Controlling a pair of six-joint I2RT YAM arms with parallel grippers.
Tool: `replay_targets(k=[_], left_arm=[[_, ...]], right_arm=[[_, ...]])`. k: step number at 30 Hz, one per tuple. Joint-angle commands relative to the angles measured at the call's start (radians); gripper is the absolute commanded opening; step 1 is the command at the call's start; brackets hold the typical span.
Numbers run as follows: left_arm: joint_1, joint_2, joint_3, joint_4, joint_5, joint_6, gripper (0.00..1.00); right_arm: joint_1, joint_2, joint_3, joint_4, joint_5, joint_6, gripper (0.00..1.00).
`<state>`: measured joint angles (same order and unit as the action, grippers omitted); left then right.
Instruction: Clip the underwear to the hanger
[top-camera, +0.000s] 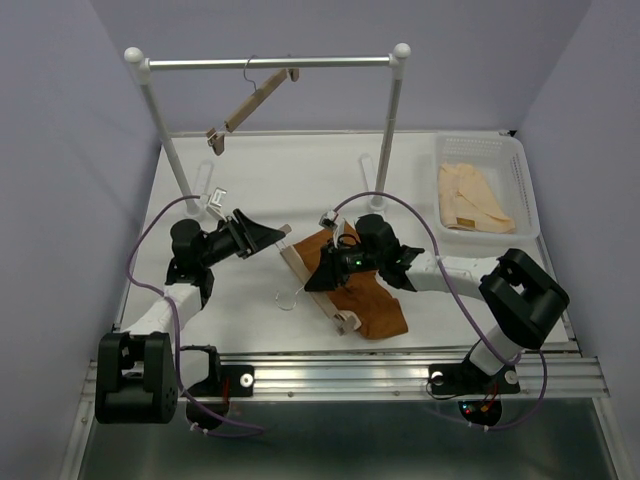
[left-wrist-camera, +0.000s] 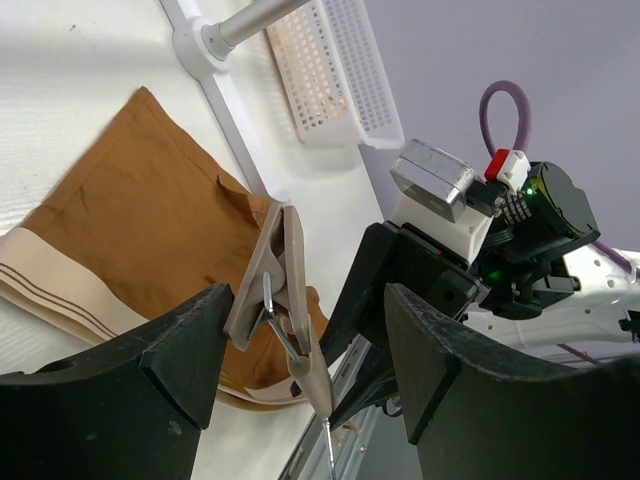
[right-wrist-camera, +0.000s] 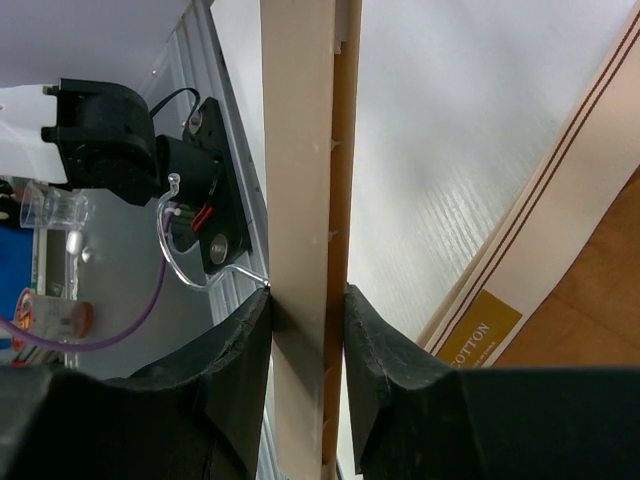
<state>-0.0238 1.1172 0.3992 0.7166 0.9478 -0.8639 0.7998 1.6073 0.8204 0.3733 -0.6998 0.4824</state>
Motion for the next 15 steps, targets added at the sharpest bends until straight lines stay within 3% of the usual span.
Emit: replay_targets(k=[1, 9, 15], left_arm=[[0.012, 0.012, -0.008, 0.083, 0.043, 0.002, 0.72], [0.012, 0.009, -0.034, 0.133, 0.066, -0.027, 0.72], [0.012, 0.007, -0.040, 0.150, 0.071, -0.037, 0.63]], right_arm=[[0.001, -0.004, 0.002, 0.032, -0.041, -0.007, 0.01], [-0.019, -0.001, 0.010, 0.030, -0.061, -0.008, 0.01], [-0.028, 0.003, 0.010, 0.032, -0.058, -0.002, 0.01]])
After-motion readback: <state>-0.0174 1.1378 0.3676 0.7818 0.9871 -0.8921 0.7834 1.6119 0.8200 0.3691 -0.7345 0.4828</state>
